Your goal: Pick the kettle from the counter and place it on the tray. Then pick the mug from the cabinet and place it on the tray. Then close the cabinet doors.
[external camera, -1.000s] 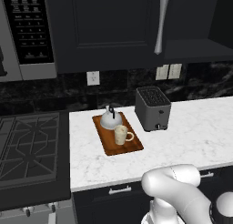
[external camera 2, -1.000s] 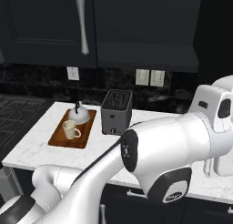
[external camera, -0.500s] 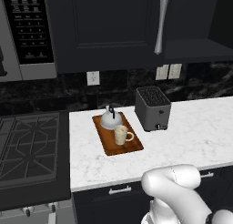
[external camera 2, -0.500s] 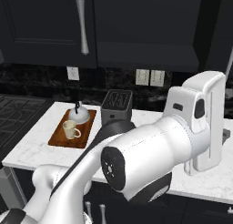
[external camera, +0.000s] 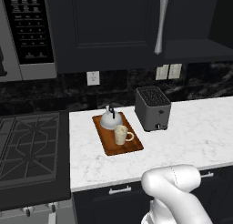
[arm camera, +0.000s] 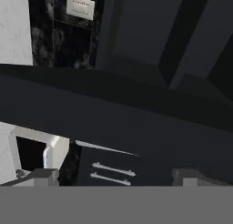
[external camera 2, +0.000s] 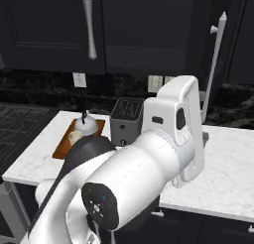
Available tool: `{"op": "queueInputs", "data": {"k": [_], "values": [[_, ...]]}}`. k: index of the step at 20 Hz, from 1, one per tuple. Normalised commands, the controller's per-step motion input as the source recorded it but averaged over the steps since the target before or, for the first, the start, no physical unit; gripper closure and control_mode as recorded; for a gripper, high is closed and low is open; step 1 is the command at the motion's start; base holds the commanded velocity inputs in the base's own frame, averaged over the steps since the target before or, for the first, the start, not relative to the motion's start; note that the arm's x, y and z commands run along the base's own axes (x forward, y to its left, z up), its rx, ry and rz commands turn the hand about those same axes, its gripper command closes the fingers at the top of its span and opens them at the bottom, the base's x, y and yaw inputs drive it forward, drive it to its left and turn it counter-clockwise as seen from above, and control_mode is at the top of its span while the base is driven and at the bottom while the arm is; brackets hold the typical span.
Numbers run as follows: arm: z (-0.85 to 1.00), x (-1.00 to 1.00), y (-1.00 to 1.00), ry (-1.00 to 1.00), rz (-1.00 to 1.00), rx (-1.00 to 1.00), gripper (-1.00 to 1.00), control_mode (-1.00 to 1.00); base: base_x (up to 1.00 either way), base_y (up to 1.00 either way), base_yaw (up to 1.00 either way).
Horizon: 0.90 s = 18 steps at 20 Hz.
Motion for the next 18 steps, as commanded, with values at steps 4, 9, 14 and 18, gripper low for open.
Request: {"op": "queueInputs", "data": {"k": [4,9,14,18], "values": [[0.02,0.27,0.58,0.01,0.23,0.0,-1.0,-1.0,0.0,0.0,0.0],[0.0,0.42,0.58,0.05,0.24,0.0,-1.0,-1.0,0.0,0.0,0.0],[0.0,0.45,0.69,0.05,0.27,0.0,-1.0,-1.0,0.0,0.0,0.0],[-0.03,0.53,0.71,0.06,0.29,0.0,-1.0,-1.0,0.0,0.0,0.0]]}}
